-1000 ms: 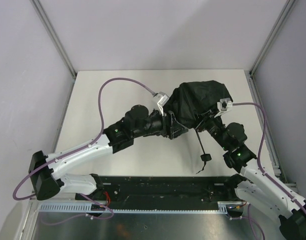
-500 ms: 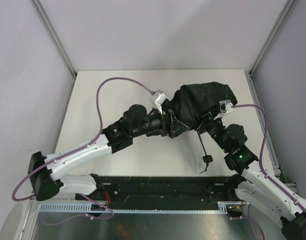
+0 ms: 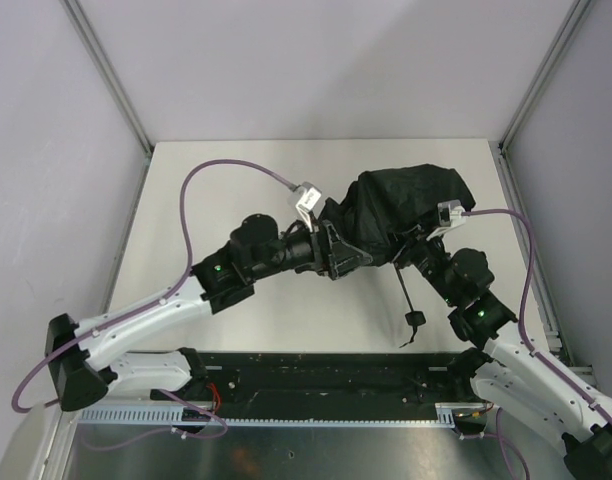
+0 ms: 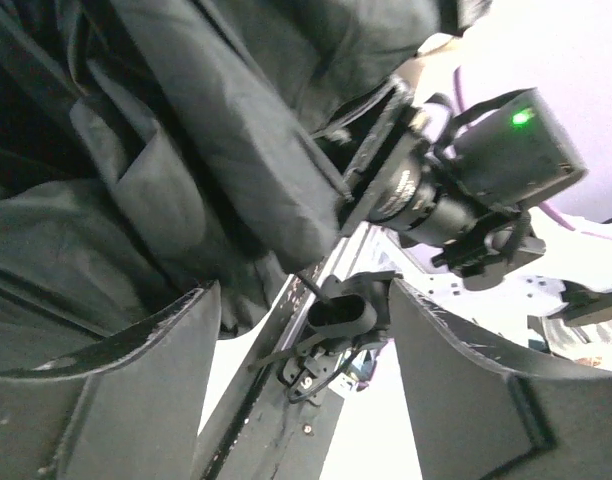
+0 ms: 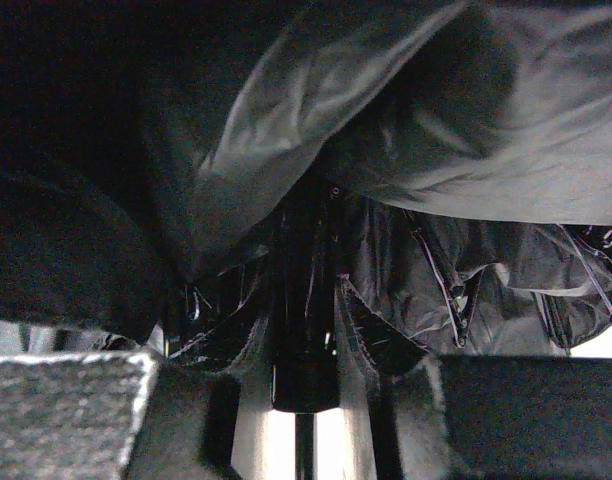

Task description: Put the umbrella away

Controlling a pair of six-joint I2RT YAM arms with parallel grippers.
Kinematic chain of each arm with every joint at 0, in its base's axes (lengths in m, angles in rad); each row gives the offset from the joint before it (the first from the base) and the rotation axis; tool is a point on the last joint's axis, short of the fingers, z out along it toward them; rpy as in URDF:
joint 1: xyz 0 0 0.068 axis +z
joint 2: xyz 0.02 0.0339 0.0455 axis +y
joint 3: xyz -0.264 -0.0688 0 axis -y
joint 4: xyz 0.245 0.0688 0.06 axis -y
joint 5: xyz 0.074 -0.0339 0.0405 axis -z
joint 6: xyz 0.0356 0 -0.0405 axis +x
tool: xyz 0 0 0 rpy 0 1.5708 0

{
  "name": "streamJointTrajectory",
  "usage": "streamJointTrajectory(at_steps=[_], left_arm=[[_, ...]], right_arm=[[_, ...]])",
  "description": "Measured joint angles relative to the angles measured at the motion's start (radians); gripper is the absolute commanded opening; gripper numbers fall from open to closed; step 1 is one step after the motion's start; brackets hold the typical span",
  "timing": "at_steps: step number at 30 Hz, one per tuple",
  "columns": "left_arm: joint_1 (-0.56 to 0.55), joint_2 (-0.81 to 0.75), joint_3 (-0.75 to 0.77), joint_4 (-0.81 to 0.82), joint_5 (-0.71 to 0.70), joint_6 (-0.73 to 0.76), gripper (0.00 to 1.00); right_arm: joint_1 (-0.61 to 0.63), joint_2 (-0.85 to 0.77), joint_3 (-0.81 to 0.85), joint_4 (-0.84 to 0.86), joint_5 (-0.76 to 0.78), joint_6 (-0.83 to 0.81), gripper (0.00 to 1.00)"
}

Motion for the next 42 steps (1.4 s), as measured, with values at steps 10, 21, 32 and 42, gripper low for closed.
streamJointTrajectory(at_steps=[10, 21, 32, 42], left_arm=[[0.004, 0.086, 0.000, 0.002, 0.044, -0.008, 0.58], [0.026, 0.116, 0.021, -0.006, 0.029, -0.002, 0.00], [0.171, -0.155, 0.007, -0.031, 0.244, 0.067, 0.00], [0.296, -0.314, -0.128, -0.011, 0.463, 0.075, 0.08]], right_arm=[[0.005, -0.011, 0.002, -0.005, 0.011, -0.003, 0.00], [0.023, -0.021, 0.005, -0.007, 0.016, 0.005, 0.00], [-0.191, -0.019, 0.014, -0.016, -0.167, -0.010, 0.00], [-0.264, -0.001, 0.028, -0.018, -0.500, -0.057, 0.00]])
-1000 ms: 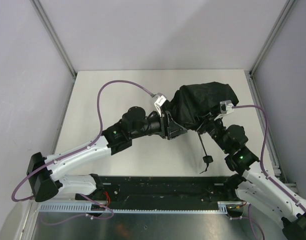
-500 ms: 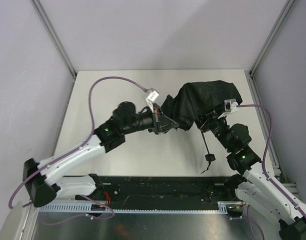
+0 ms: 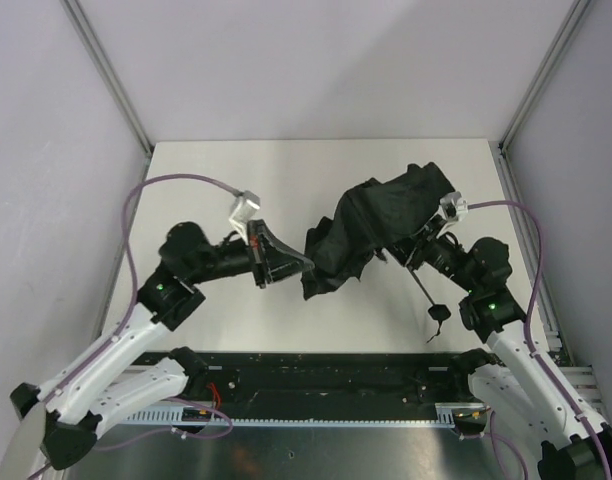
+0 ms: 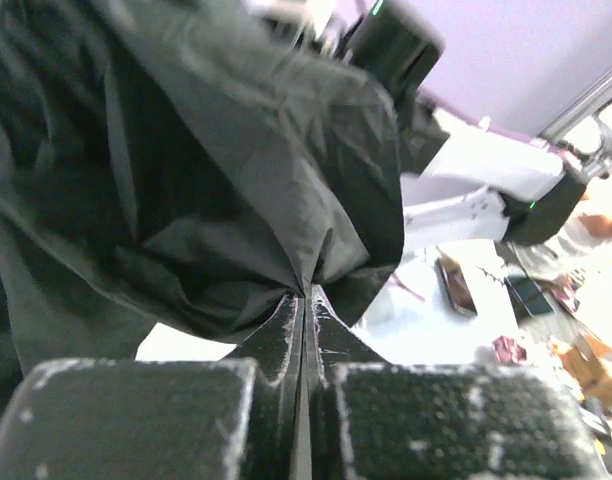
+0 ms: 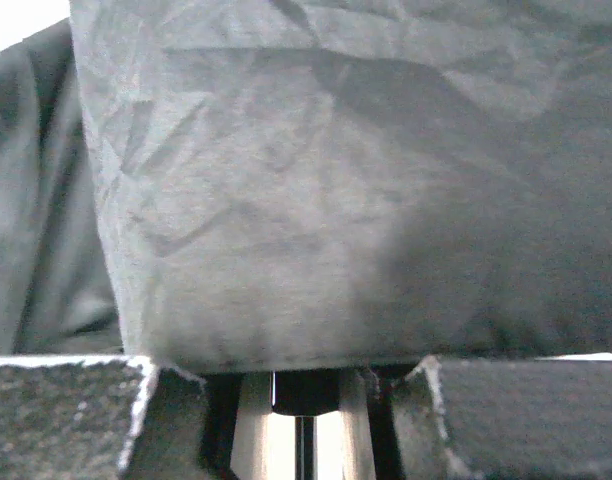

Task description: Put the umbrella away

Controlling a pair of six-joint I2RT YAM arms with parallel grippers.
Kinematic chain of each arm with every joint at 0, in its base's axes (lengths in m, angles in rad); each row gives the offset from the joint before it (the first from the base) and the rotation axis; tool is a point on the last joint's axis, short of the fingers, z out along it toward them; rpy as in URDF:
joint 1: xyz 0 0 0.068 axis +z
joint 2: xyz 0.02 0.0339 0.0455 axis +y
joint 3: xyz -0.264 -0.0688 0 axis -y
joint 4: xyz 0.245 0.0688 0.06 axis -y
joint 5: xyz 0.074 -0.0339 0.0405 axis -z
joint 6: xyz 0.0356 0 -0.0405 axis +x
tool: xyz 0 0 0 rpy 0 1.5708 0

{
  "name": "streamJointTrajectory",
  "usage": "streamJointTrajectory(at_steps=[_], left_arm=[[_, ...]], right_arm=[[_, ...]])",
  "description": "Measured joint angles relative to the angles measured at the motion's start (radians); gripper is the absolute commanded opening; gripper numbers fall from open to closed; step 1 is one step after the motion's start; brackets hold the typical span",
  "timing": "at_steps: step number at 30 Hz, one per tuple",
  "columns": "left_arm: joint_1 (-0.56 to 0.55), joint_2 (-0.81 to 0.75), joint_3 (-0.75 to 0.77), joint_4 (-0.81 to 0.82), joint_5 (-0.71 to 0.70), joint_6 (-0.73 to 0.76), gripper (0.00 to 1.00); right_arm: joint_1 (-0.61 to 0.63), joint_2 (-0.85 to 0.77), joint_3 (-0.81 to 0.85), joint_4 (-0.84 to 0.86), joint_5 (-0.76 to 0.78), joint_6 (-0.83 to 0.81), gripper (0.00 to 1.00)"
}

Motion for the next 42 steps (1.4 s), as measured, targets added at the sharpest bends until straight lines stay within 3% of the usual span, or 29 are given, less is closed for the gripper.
streamJointTrajectory(at_steps=[6, 7, 9, 13, 16, 17, 20, 27, 28, 31, 32, 35, 42], left_arm=[[0.040, 0.049, -0.129, -0.064, 0.058, 0.000, 0.68], [0.056, 0.037, -0.141, -0.082, 0.059, -0.001, 0.82], [0.092, 0.006, -0.145, -0.113, 0.059, 0.006, 0.95], [0.172, -0.089, -0.121, -0.147, 0.058, 0.000, 0.99], [0.188, -0.099, -0.103, -0.145, 0.056, -0.002, 0.97], [0.188, -0.099, -0.102, -0.142, 0.056, -0.002, 0.87], [0.187, -0.079, -0.138, -0.134, 0.051, -0.021, 0.43], [0.154, -0.075, -0.443, -0.169, -0.047, -0.085, 0.36], [0.144, -0.079, -0.472, -0.185, -0.061, -0.095, 0.43], [0.127, -0.102, -0.495, -0.210, -0.084, -0.114, 0.87], [0.127, -0.117, -0.489, -0.210, -0.089, -0.120, 0.93], [0.127, -0.166, -0.428, -0.211, -0.092, -0.134, 0.99], [0.122, -0.198, -0.288, -0.135, -0.108, -0.266, 0.99]], right_arm=[[0.029, 0.005, 0.006, -0.047, -0.012, -0.027, 0.00], [0.043, 0.010, 0.006, -0.051, 0.000, -0.031, 0.00], [0.087, 0.026, 0.006, -0.055, 0.040, -0.040, 0.00], [0.216, 0.074, 0.006, -0.066, 0.158, -0.068, 0.00], [0.275, 0.103, 0.006, -0.069, 0.208, -0.075, 0.00], [0.282, 0.108, 0.006, -0.069, 0.217, -0.075, 0.00], [0.283, 0.116, 0.006, -0.068, 0.249, -0.074, 0.00], [0.178, 0.115, -0.002, -0.056, 0.242, -0.056, 0.00], [0.158, 0.114, -0.009, -0.051, 0.238, -0.050, 0.00], [0.133, 0.113, -0.030, -0.041, 0.223, -0.046, 0.00], [0.130, 0.113, -0.036, -0.041, 0.215, -0.046, 0.00], [0.129, 0.113, -0.045, -0.041, 0.194, -0.047, 0.00], [0.130, 0.112, -0.046, -0.039, 0.173, -0.038, 0.00]])
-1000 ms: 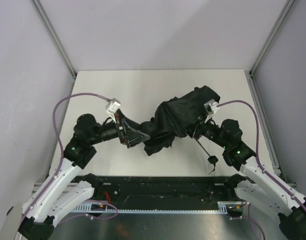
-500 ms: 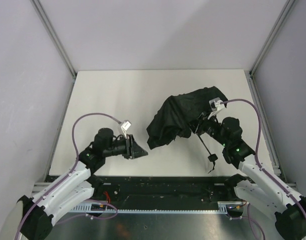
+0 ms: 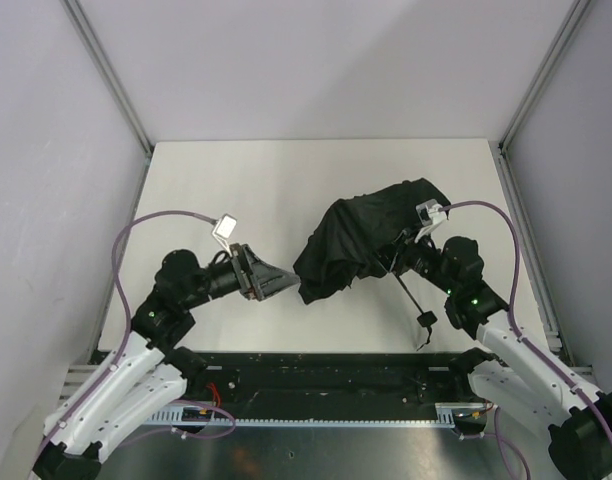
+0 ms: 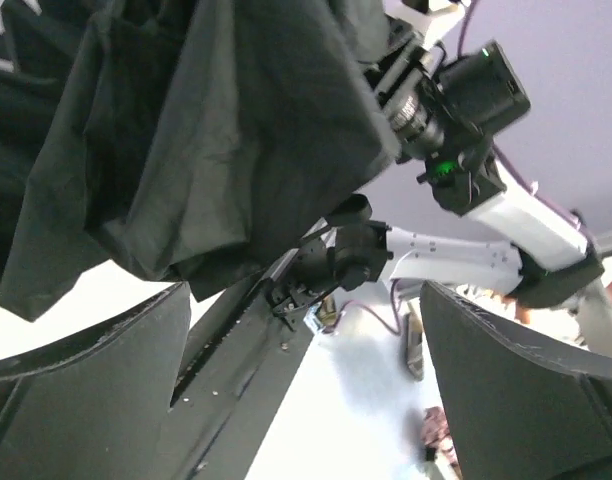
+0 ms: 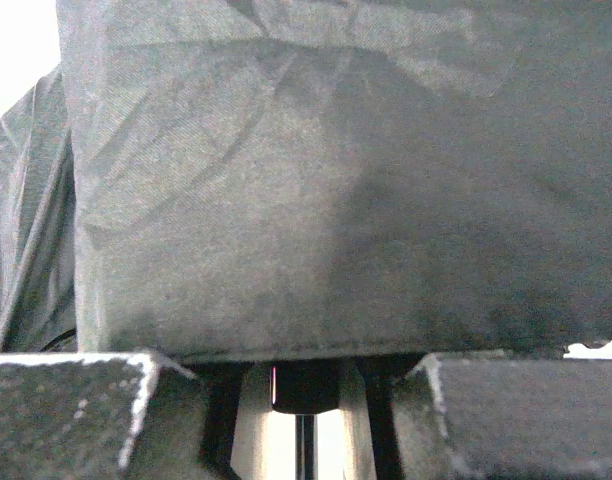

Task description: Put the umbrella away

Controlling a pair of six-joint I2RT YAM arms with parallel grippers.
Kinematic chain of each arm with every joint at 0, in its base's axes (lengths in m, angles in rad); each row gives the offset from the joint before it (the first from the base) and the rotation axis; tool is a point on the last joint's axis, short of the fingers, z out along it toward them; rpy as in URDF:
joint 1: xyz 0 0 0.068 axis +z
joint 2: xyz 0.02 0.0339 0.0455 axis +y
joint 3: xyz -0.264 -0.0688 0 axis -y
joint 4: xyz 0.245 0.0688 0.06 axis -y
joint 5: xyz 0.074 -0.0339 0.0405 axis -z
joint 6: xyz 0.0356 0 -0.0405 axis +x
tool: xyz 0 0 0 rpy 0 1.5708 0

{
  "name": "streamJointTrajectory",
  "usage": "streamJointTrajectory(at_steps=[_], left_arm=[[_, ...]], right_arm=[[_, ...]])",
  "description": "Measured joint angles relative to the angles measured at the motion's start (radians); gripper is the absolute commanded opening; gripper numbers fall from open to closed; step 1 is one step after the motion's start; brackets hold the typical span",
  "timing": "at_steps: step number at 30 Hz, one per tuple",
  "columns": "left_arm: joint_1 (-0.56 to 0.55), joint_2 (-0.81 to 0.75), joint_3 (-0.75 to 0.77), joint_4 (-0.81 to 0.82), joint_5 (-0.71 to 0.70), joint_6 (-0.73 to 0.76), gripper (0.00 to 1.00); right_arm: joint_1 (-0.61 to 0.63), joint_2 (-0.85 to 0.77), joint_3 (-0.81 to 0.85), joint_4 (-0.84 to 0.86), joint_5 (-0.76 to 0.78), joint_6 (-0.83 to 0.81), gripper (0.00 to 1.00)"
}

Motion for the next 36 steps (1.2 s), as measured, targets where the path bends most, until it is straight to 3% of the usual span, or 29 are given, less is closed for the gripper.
streamJointTrajectory(at_steps=[8, 11, 13, 19, 21, 26, 28, 30, 31, 32, 34, 36], left_arm=[[-0.028, 0.076, -0.068, 0.004, -0.152, -0.267, 0.99], [-0.043, 0.153, -0.099, 0.087, -0.166, -0.317, 0.98], [-0.058, 0.210, -0.136, 0.190, -0.167, -0.348, 0.84], [-0.081, 0.336, -0.216, 0.375, -0.171, -0.350, 0.11], [-0.073, 0.327, -0.282, 0.417, -0.194, -0.330, 0.03], [-0.030, 0.372, -0.397, 0.420, -0.216, -0.288, 0.00], [-0.022, 0.402, -0.398, 0.416, -0.211, -0.272, 0.08], [-0.021, 0.398, -0.398, 0.416, -0.200, -0.247, 0.46], [-0.021, 0.380, -0.398, 0.416, -0.194, -0.230, 0.73], [-0.021, 0.349, -0.398, 0.415, -0.184, -0.214, 0.86], [-0.022, 0.260, -0.398, 0.415, -0.167, -0.209, 0.96], [-0.022, 0.182, -0.398, 0.428, -0.155, -0.223, 0.99]], right_arm=[[0.004, -0.008, 0.000, 0.021, 0.000, 0.019, 0.00], [0.005, -0.008, 0.000, 0.021, 0.000, 0.019, 0.00], [0.006, -0.008, 0.000, 0.021, 0.000, 0.019, 0.00], [-0.015, -0.008, -0.008, 0.023, -0.020, 0.017, 0.00], [-0.050, -0.008, -0.027, 0.035, -0.049, 0.018, 0.00], [-0.092, 0.032, -0.109, 0.116, -0.110, 0.027, 0.00], [-0.092, 0.061, -0.152, 0.153, -0.129, 0.037, 0.00], [-0.091, 0.089, -0.199, 0.171, -0.140, 0.045, 0.00], [-0.092, 0.095, -0.217, 0.170, -0.140, 0.046, 0.00], [-0.093, 0.097, -0.233, 0.167, -0.140, 0.050, 0.00], [-0.098, 0.095, -0.245, 0.166, -0.139, 0.053, 0.00], [-0.104, 0.094, -0.245, 0.171, -0.139, 0.054, 0.00]])
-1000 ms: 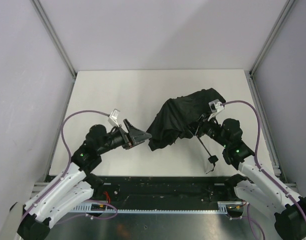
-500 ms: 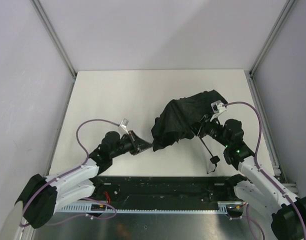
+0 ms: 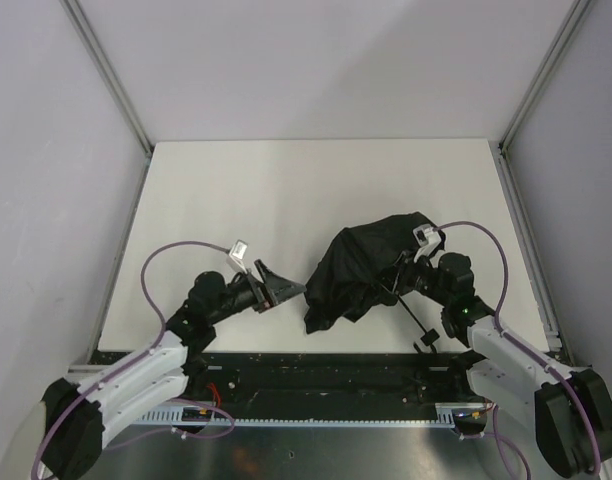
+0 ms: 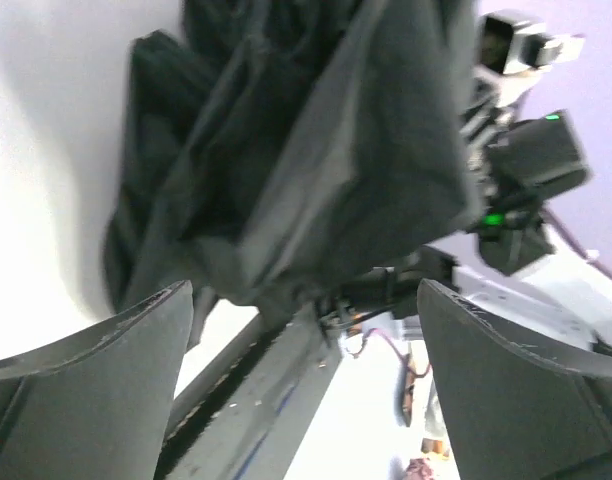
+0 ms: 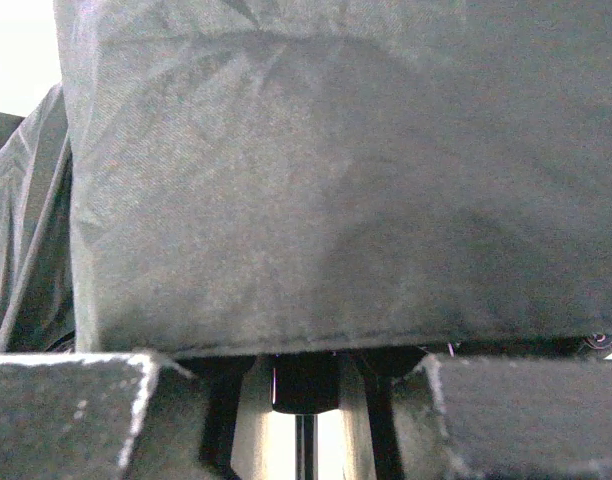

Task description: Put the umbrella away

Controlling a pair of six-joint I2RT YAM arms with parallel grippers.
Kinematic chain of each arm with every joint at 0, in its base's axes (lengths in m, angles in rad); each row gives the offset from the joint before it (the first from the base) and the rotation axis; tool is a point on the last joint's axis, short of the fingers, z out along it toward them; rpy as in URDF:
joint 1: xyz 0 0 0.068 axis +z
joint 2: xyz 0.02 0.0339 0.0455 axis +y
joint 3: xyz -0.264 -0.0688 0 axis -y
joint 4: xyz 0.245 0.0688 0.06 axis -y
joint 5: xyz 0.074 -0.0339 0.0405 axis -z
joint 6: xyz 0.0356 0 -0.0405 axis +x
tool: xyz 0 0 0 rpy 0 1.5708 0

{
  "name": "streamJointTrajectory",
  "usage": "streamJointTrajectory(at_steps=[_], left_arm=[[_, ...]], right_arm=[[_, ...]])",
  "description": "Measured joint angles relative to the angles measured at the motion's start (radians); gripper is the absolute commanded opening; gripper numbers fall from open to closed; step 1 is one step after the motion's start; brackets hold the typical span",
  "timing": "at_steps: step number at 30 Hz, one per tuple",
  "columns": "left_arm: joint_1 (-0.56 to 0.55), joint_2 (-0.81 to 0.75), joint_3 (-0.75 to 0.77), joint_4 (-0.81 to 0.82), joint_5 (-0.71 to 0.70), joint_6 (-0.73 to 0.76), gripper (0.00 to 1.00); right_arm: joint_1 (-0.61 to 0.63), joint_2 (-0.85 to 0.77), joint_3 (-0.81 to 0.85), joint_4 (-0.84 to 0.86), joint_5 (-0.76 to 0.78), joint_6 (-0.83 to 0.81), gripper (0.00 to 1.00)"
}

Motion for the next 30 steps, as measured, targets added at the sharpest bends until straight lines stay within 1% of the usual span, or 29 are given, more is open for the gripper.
streamJointTrajectory(at_steps=[1, 4, 6, 9, 12, 13, 14, 16, 18, 19, 20, 21, 22, 24, 29, 30], left_arm=[[-0.003, -0.032, 0.000, 0.011, 0.002, -0.022, 0.99], [-0.012, -0.040, 0.005, 0.032, 0.002, -0.093, 0.99], [-0.033, 0.014, 0.019, 0.032, -0.002, -0.157, 0.99], [-0.074, 0.124, 0.056, 0.022, -0.013, -0.205, 1.00], [-0.103, 0.241, 0.113, 0.021, -0.028, -0.224, 0.95], [-0.109, 0.277, 0.131, 0.023, -0.035, -0.225, 0.90], [-0.114, 0.306, 0.145, 0.026, -0.042, -0.224, 0.80], [-0.123, 0.375, 0.171, 0.046, -0.056, -0.210, 0.56], [-0.132, 0.436, 0.187, 0.069, -0.066, -0.180, 0.39], [-0.134, 0.454, 0.188, 0.080, -0.069, -0.158, 0.25], [-0.134, 0.474, 0.188, 0.091, -0.072, -0.130, 0.15], [-0.134, 0.491, 0.188, 0.097, -0.077, -0.103, 0.08], [-0.133, 0.509, 0.188, 0.101, -0.080, -0.074, 0.04], [-0.124, 0.545, 0.184, 0.115, -0.080, -0.016, 0.01], [-0.082, 0.581, 0.123, 0.111, -0.070, 0.094, 0.00], [-0.074, 0.573, 0.106, 0.102, -0.069, 0.114, 0.03]], right_arm=[[-0.002, -0.001, 0.000, 0.005, 0.001, 0.003, 0.00], [-0.006, -0.001, 0.000, 0.010, 0.004, 0.010, 0.00], [-0.006, -0.001, 0.000, 0.014, 0.008, 0.014, 0.00], [-0.006, -0.001, 0.000, 0.019, 0.013, 0.023, 0.00], [-0.005, -0.003, 0.000, 0.026, 0.021, 0.032, 0.00], [-0.005, -0.005, 0.000, 0.028, 0.025, 0.035, 0.00], [-0.003, -0.006, 0.000, 0.030, 0.029, 0.038, 0.00], [0.003, -0.008, 0.000, 0.033, 0.036, 0.043, 0.00], [0.007, -0.008, 0.000, 0.036, 0.043, 0.043, 0.00], [0.006, -0.008, 0.000, 0.037, 0.046, 0.043, 0.00], [0.006, -0.008, -0.001, 0.039, 0.046, 0.044, 0.00], [0.004, -0.008, -0.004, 0.048, 0.045, 0.047, 0.00], [0.001, -0.008, -0.008, 0.056, 0.045, 0.048, 0.00], [-0.008, -0.008, -0.027, 0.081, 0.045, 0.051, 0.00], [-0.032, -0.016, -0.085, 0.096, 0.046, 0.052, 0.00], [-0.035, -0.023, -0.103, 0.096, 0.047, 0.052, 0.00]])
